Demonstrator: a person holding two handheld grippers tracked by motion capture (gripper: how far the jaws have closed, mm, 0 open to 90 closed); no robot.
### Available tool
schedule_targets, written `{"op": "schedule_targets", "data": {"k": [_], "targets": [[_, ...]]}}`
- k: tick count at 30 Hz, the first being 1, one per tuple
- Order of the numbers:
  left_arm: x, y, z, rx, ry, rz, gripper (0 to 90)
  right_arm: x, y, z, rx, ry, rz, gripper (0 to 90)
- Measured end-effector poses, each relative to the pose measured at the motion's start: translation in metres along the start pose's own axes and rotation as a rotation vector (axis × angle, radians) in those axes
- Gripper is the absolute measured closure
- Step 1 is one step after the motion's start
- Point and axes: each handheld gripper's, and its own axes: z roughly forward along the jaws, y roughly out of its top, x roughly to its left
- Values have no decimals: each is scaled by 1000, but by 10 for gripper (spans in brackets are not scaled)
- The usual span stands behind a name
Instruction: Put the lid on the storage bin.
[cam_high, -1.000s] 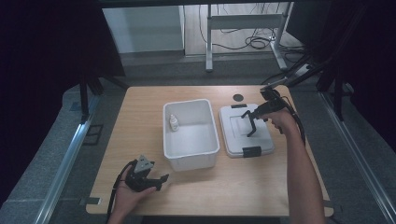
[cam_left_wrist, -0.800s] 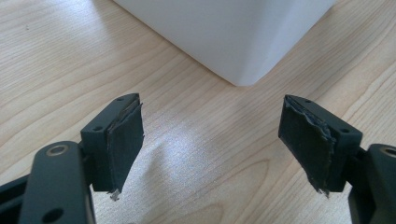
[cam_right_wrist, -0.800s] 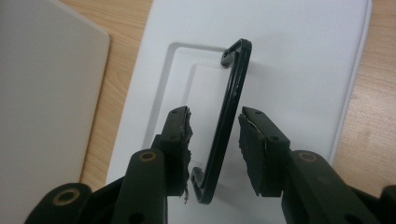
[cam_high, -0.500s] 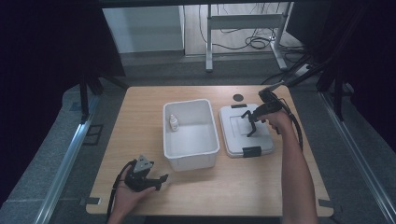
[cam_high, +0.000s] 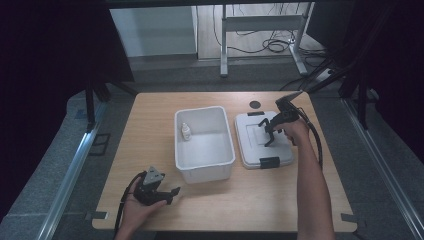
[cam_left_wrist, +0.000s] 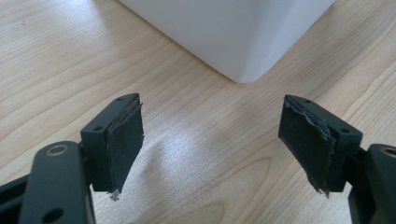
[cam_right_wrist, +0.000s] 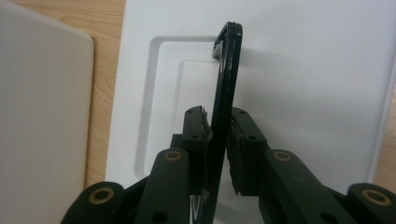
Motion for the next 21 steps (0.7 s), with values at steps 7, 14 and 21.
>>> {"op": "schedule_targets", "data": {"k": [7,14,21], "targets": [[0,0,0,3,-3,1,225,0,-1,1,-4,9,45,826],[-1,0,1,2,-5,4,225,4,-3,-6,-24,-17,68,839],[-2,1,1,3,-6,3,225,11,-6,-32,-52,5,60,849]]}}
